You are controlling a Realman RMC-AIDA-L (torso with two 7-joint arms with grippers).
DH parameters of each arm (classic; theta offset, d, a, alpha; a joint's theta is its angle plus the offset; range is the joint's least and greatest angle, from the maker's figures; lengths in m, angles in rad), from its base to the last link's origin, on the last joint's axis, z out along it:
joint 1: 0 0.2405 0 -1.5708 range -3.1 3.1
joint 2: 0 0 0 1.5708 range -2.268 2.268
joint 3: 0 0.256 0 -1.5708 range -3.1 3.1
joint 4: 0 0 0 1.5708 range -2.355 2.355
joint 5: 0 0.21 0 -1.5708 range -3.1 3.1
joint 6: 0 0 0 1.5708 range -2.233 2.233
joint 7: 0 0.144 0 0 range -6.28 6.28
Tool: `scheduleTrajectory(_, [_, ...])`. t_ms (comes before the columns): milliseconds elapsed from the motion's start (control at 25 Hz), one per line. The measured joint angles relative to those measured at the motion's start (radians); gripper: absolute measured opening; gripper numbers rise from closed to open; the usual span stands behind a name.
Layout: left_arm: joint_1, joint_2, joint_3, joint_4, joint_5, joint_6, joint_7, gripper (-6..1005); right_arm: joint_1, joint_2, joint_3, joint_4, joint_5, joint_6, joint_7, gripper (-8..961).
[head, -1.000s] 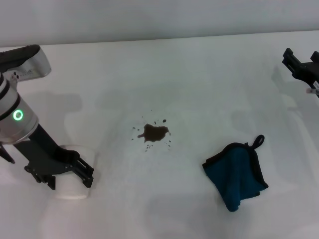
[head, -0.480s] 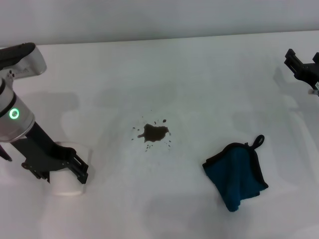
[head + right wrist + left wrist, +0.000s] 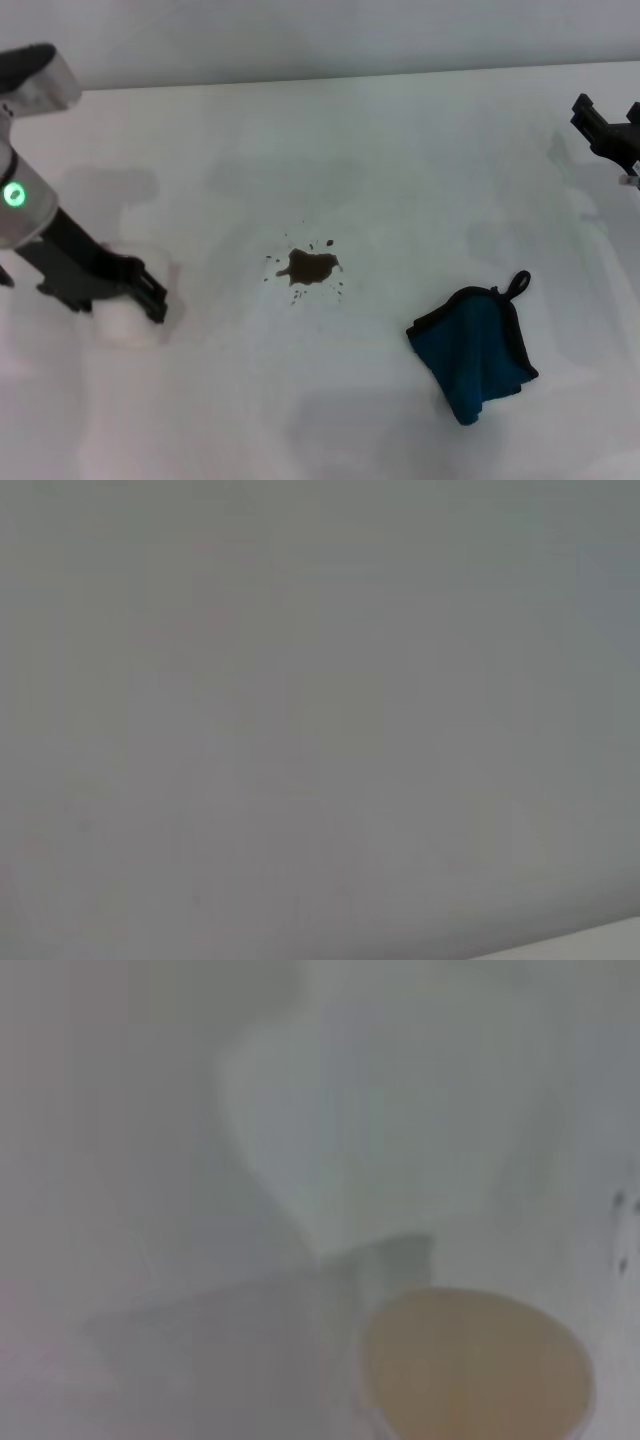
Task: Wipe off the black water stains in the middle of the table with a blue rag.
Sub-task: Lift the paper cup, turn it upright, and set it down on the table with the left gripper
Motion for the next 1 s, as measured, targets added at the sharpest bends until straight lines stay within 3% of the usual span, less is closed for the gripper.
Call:
scheduleTrajectory(240, [0.034,0.000,0.000,0.113,0.003,0.017,0.000,649,0.001,-0.002,0.022,-0.003,0.001,-0.002,0.003,853])
scheduleTrajectory(440, [0.111,-0.025,0.011,0.246,0.017,0.179,0.065,620,0.002,-0.005,0.039,-0.004,0.000,-0.003,0.004,853])
scheduleTrajectory(640, [0.177,-0.035,0.058,0.273,-0.018,0.341,0.086,621,0.003,-0.005,0.040,-0.005,-0.004,-0.005,0.004,853])
scheduleTrajectory(680, [0.237,-0.036,0.141,0.273,-0.068,0.483,0.087,621,0.003,-0.005,0.040,-0.005,-0.004,-0.006,0.004,853])
scheduleTrajectory(1000, [0.385,-0.041,0.456,0.275,-0.150,0.816,0.075,609,0.007,-0.005,0.040,-0.005,-0.006,-0.006,0.004,853])
